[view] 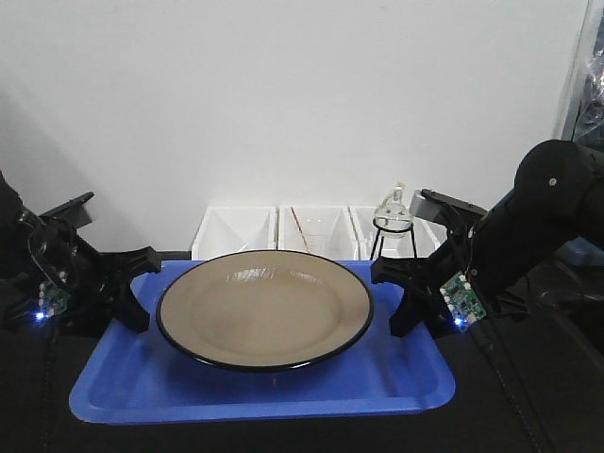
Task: Place disk in tray to left cabinet
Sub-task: 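Hold the tray with both grippers while the base turns away from the counter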
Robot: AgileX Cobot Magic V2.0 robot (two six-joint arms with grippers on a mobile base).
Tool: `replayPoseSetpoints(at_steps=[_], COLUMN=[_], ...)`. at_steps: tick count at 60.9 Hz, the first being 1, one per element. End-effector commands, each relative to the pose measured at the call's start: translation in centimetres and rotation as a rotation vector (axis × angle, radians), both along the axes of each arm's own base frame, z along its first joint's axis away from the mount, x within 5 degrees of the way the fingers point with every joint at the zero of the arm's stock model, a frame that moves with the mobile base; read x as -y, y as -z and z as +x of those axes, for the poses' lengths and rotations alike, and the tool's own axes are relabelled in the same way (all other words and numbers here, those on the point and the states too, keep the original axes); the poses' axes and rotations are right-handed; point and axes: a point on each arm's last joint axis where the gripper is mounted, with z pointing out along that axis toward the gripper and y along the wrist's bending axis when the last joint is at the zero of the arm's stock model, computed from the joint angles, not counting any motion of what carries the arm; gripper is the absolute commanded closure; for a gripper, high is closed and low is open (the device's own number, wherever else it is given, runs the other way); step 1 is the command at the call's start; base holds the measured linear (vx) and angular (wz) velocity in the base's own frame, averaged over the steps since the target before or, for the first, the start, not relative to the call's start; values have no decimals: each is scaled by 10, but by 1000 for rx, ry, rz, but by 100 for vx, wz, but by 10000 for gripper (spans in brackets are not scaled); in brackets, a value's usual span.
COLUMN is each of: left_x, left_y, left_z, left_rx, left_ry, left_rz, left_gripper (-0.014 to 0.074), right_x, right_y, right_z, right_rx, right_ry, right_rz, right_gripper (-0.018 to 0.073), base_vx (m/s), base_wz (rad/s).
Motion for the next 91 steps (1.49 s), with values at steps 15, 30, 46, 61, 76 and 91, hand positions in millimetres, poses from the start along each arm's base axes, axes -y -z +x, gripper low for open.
replayPoseSetpoints(at_steps=[15,30,46,61,76,91], left_x=[24,24,24,24,24,24], left_y=[-43,-43,-43,-43,-43,-43], left_z=[-17,-17,-17,-17,-17,-17], left_rx=[91,91,91,91,91,89], left_ry=[20,20,20,20,20,21], left_rz=[-226,-226,-226,-226,-226,-226], left_gripper=[596,596,596,596,596,596], right_x=[-22,-22,-22,-22,-22,-22], right_y=[-45,-44,-44,-44,-44,-44], right_z=[-14,-15,-15,-15,-15,-15], right_rx=[117,111,111,111,111,111], right_ry=[-20,-23,-23,-23,-23,-23], right_rz=[232,230,230,230,230,230], right_gripper=[565,565,565,565,565,565], base_vx=[-6,-10,-12,-16,-16,-11], base_wz=[5,26,51,66,75,81])
